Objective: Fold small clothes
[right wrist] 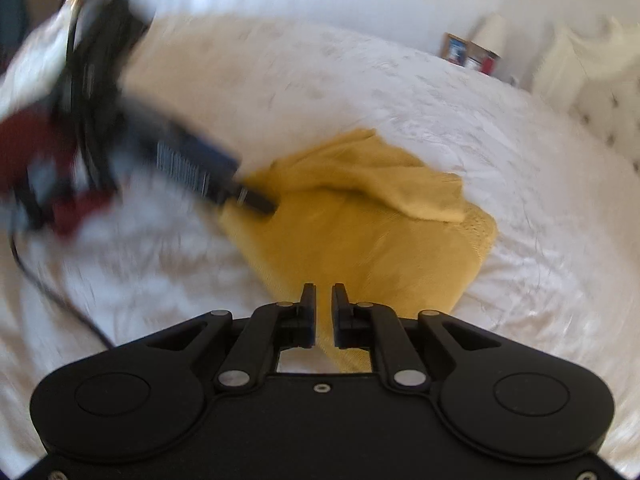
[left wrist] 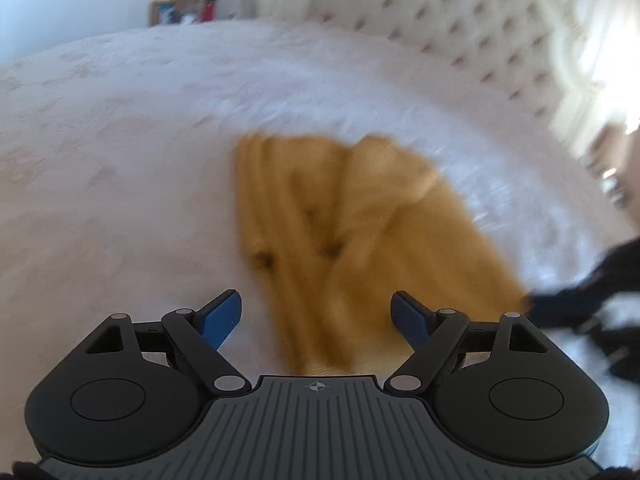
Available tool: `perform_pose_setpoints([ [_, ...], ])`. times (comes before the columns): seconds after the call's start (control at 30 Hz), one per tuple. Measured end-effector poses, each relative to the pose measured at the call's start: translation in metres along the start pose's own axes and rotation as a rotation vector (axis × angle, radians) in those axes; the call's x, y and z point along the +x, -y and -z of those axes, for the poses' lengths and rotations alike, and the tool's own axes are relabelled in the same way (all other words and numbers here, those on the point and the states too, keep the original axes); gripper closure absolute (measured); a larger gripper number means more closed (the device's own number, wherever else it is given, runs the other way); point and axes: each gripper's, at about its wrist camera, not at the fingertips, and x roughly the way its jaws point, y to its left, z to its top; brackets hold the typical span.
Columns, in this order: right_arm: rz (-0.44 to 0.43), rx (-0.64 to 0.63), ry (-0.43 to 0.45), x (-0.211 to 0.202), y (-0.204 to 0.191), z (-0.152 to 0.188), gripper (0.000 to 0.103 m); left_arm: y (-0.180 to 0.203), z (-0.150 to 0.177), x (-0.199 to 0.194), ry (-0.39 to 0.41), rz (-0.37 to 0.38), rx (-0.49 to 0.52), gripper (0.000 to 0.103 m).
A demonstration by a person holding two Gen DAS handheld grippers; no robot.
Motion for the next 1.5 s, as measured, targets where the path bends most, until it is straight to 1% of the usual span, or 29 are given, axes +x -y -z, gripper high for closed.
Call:
perform_pose_setpoints([
  [0.03,-0.007,0.049,0.012,-0.001,0.008,-0.004,0.079,-0.004,0.001,0.003,-0.014,-0.039,-0.013,0.022],
  [0.07,-0.014,0.088,0.019,-0.001,0.014,-0.008,0.077,-0.008,0.002,0.004,-0.015,-0.050,-0.030,0.021],
  [0.13,-0.018,0.148,0.032,0.008,0.026,-0.017,0.077,-0.018,0.002,0.002,-0.013,-0.034,-0.072,0.021],
  [0.2,0.003,0.159,0.038,0.021,0.032,-0.024,0.077,-0.020,0.001,0.000,-0.011,-0.044,-0.074,0.021],
  [0.37,0.036,0.242,-0.024,0.068,0.049,-0.032,0.077,-0.023,0.002,-0.001,-0.019,-0.045,-0.062,0.021],
  [0.43,0.058,0.254,-0.054,0.083,0.053,-0.034,0.077,-0.024,0.000,-0.002,-0.025,-0.039,-0.063,0.021],
  [0.5,0.064,0.240,-0.060,0.095,0.055,-0.042,0.077,-0.025,0.000,-0.001,-0.030,-0.034,-0.066,0.021],
  [0.57,0.062,0.236,-0.049,0.106,0.059,-0.057,0.077,-0.025,0.000,0.000,-0.035,-0.032,-0.064,0.021],
  [0.73,0.019,0.270,-0.016,0.141,0.067,-0.099,0.077,-0.024,0.000,0.001,-0.038,-0.029,-0.057,0.021],
  [0.87,-0.035,0.321,0.055,0.146,0.070,-0.114,0.076,-0.026,0.000,0.000,-0.040,-0.023,-0.062,0.021],
  [0.93,-0.031,0.346,0.077,0.141,0.073,-0.114,0.076,-0.026,0.000,0.000,-0.041,-0.023,-0.063,0.021],
  [1.03,0.002,0.348,0.084,0.134,0.074,-0.110,0.076,-0.023,-0.001,0.001,-0.044,-0.030,-0.065,0.021],
  [1.1,0.003,0.352,0.063,0.137,0.072,-0.107,0.067,-0.022,-0.001,0.001,-0.044,-0.035,-0.068,0.021],
  [1.13,-0.001,0.358,0.049,0.142,0.070,-0.108,0.064,-0.022,-0.001,0.001,-0.043,-0.037,-0.067,0.021],
  [1.23,-0.050,0.368,-0.031,0.168,0.060,-0.106,0.065,-0.023,0.000,0.000,-0.036,-0.033,-0.072,0.021],
  [1.27,-0.076,0.376,-0.043,0.175,0.055,-0.105,0.065,-0.024,0.000,0.000,-0.033,-0.029,-0.076,0.021],
  [1.33,-0.109,0.425,-0.019,0.182,0.050,-0.105,0.065,-0.027,0.000,0.000,-0.029,-0.021,-0.081,0.021],
  [1.4,-0.150,0.481,-0.005,0.185,0.053,-0.106,0.064,-0.029,0.000,-0.001,-0.022,-0.008,-0.082,0.021],
  [1.47,-0.194,0.506,0.016,0.181,0.060,-0.105,0.064,-0.030,0.000,-0.001,-0.015,0.008,-0.082,0.021],
  [1.5,-0.200,0.508,0.032,0.176,0.063,-0.104,0.064,-0.030,0.000,-0.002,-0.012,0.016,-0.084,0.021],
])
